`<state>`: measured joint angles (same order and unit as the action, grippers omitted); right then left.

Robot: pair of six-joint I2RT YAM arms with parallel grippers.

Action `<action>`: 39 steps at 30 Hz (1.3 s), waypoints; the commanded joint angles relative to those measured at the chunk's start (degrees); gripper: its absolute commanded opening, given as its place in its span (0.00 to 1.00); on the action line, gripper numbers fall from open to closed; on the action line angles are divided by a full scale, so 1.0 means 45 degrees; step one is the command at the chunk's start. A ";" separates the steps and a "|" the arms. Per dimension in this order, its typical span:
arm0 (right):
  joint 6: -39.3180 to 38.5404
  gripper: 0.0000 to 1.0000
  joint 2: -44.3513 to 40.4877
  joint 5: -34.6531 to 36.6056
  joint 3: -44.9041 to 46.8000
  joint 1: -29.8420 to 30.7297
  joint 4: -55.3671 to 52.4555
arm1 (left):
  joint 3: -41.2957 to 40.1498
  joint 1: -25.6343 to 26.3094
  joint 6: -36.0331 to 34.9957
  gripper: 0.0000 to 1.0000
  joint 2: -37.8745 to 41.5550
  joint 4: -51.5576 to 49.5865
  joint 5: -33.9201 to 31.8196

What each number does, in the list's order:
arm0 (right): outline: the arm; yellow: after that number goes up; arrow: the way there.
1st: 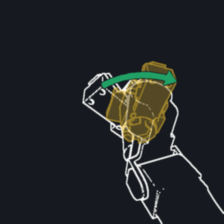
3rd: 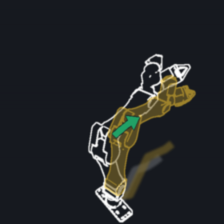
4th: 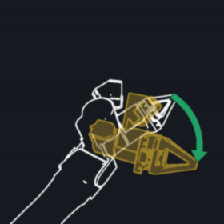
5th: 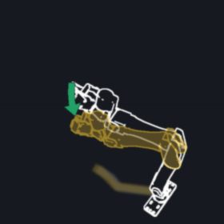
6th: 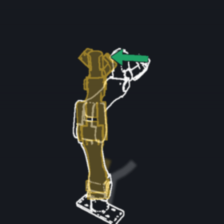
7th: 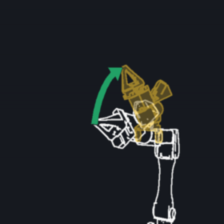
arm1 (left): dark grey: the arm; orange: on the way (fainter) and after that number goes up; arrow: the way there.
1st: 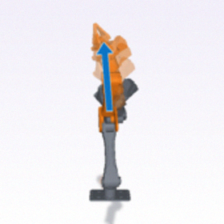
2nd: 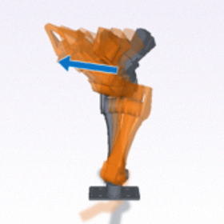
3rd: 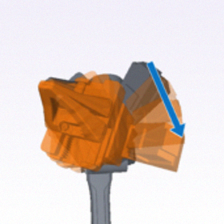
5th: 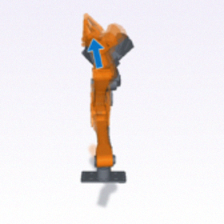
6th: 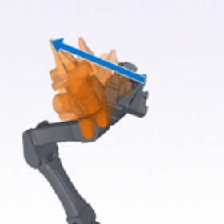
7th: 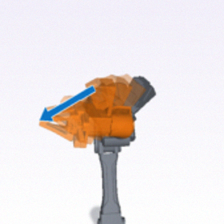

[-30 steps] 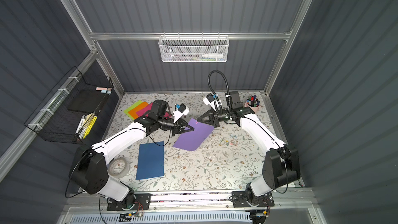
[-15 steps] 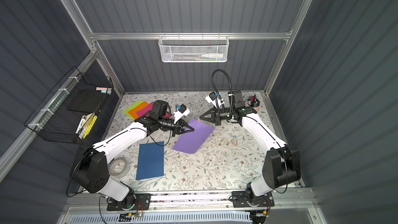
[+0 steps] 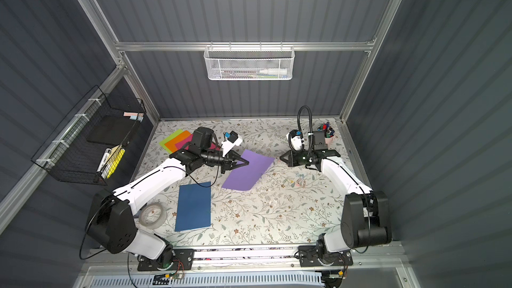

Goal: Unclip the paperclips from the documents
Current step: Place the paper clip at the center of the board, then adjust the document.

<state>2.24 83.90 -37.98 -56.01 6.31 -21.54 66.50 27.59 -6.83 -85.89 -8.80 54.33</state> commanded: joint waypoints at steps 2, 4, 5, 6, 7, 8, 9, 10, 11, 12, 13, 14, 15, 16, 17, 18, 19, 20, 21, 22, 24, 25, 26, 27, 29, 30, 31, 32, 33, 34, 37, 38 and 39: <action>0.1165 0.00 0.0051 0.2730 0.0931 0.0034 -0.1324 | -0.0088 0.0001 0.0338 0.00 0.0608 0.0862 -0.0105; 0.1470 0.00 0.0244 0.3145 0.1208 0.0035 -0.1399 | -0.0041 -0.0018 0.0385 0.00 0.0610 0.0929 -0.0063; 0.1600 0.00 0.0362 0.3396 0.1252 0.0026 -0.1506 | -0.0005 -0.0020 0.0385 0.00 0.0585 0.0939 -0.0056; 0.1677 0.00 0.0500 0.3552 0.1255 0.0031 -0.1579 | 0.0009 -0.0040 0.0390 0.00 0.0598 0.0939 -0.0049; 0.1742 0.00 0.0620 0.3720 0.1201 0.0039 -0.1693 | 0.0022 -0.0039 0.0385 0.00 0.0609 0.0939 -0.0055; 0.1765 0.00 0.0763 0.3840 0.1145 0.0037 -0.1769 | 0.0046 -0.0056 0.0404 0.00 0.0642 0.0959 -0.0041; 0.1783 0.00 0.0879 0.4001 0.1075 0.0026 -0.1865 | 0.0056 -0.0076 0.0407 0.00 0.0687 0.0978 -0.0066; 0.1795 0.00 0.0981 0.4113 0.0995 0.0032 -0.1954 | 0.0070 -0.0106 0.0424 0.00 0.0719 0.0988 -0.0062; 0.1792 0.00 0.1086 0.4197 0.0920 0.0029 -0.2031 | 0.0085 -0.0144 0.0441 0.00 0.0734 0.0998 -0.0064; 0.1771 0.06 0.1168 0.4263 0.0852 0.0028 -0.2100 | 0.0095 -0.0189 0.0462 0.00 0.0769 0.1016 -0.0081; 0.1769 0.11 0.1216 0.4275 0.0795 0.0030 -0.2139 | 0.0086 -0.0223 0.0475 0.00 0.0788 0.1032 -0.0080; 0.1729 0.15 0.1226 0.4252 0.0767 0.0027 -0.2128 | 0.0087 -0.0252 0.0498 0.00 0.0831 0.1037 -0.0080; 0.1674 0.19 0.1179 0.4127 0.0784 0.0025 -0.2019 | 0.0081 -0.0306 0.0508 0.00 0.0885 0.1066 -0.0079; 0.1591 0.23 0.1094 0.3970 0.0813 0.0025 -0.1907 | 0.0057 -0.0345 0.0561 0.00 0.0930 0.1150 -0.0015; 0.1437 0.27 0.0909 0.3589 0.0889 0.0034 -0.1650 | 0.0027 -0.0384 0.0628 0.00 0.0976 0.1244 0.0044; 0.1170 0.33 0.0635 0.2988 0.1065 0.0037 -0.1234 | 0.0008 -0.0408 0.0656 0.00 0.1015 0.1288 0.0126; 0.1082 0.38 0.0361 0.2651 0.1280 0.0049 -0.0840 | 0.0036 -0.0443 0.0658 0.00 0.1020 0.1310 0.0186; 0.0832 0.42 0.0059 0.1998 0.1450 0.0047 -0.0310 | 0.0045 -0.0486 0.0706 0.00 0.1020 0.1310 0.0255; 0.0367 0.46 -0.0262 0.0851 0.1651 0.0062 0.0254 | 0.0052 -0.0519 0.0698 0.00 0.1020 0.1329 0.0389; 0.0102 0.49 -0.0641 0.0001 0.1919 0.0107 0.0806 | 0.0084 -0.0565 0.0712 0.00 0.1029 0.1366 0.0477; 0.0151 0.54 -0.1746 -0.2232 0.3044 0.0140 0.3197 | 0.0086 -0.0671 0.0725 0.00 0.1020 0.1460 0.0769; 0.0676 0.57 -0.2285 -0.2820 0.3696 0.0142 0.4769 | 0.0115 -0.0689 0.0718 0.00 0.1020 0.1481 0.0889; 0.1219 0.60 -0.2820 -0.3455 0.4417 0.0151 0.6614 | 0.0163 -0.0726 0.0725 0.00 0.1022 0.1491 0.1014; 0.1620 0.64 -0.3093 -0.3755 0.4982 0.0207 0.8086 | 0.0201 -0.0775 0.0735 0.00 0.1029 0.1505 0.1161; 0.1801 0.68 -0.3906 -0.4362 0.5399 0.0297 0.9535 | 0.0261 -0.0819 0.0743 0.00 0.1063 0.1542 0.1324; 0.1838 0.69 -0.4003 -0.4785 0.5410 0.0300 0.9871 | 0.0287 -0.0839 0.0738 0.00 0.1069 0.1559 0.1468; 0.2076 0.69 -0.4015 -0.5211 0.5422 0.0318 1.0343 | 0.0319 -0.0859 0.0765 0.00 0.1062 0.1552 0.1571; 0.2483 0.70 -0.3985 -0.5526 0.5513 0.0336 1.1094 | 0.0320 -0.0877 0.0776 0.00 0.1070 0.1545 0.1682; 0.2781 0.70 -0.3947 -0.5783 0.5558 0.0408 1.1753 | 0.0325 -0.0897 0.0776 0.00 0.1076 0.1545 0.1877; 0.2928 0.70 -0.3904 -0.5898 0.5549 0.0477 1.2164 | 0.0337 -0.0899 0.0775 0.00 0.1072 0.1545 0.2014; 0.2802 0.71 -0.3629 -0.5959 0.5019 0.0750 1.2133 | 0.0329 -0.0917 0.0681 0.00 0.1020 0.1526 0.2502; 0.2711 0.71 -0.3460 -0.6097 0.4744 0.0813 1.1980 | 0.0340 -0.0932 0.0649 0.00 0.1000 0.1507 0.2596; 0.2722 0.71 -0.3287 -0.6226 0.4567 0.0861 1.2024 | 0.0335 -0.0917 0.0593 0.00 0.0988 0.1488 0.2691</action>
<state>13.54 67.42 -61.87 -32.69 9.34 27.62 66.50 23.77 -3.86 -82.76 -2.52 62.65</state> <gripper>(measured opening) 0.711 0.047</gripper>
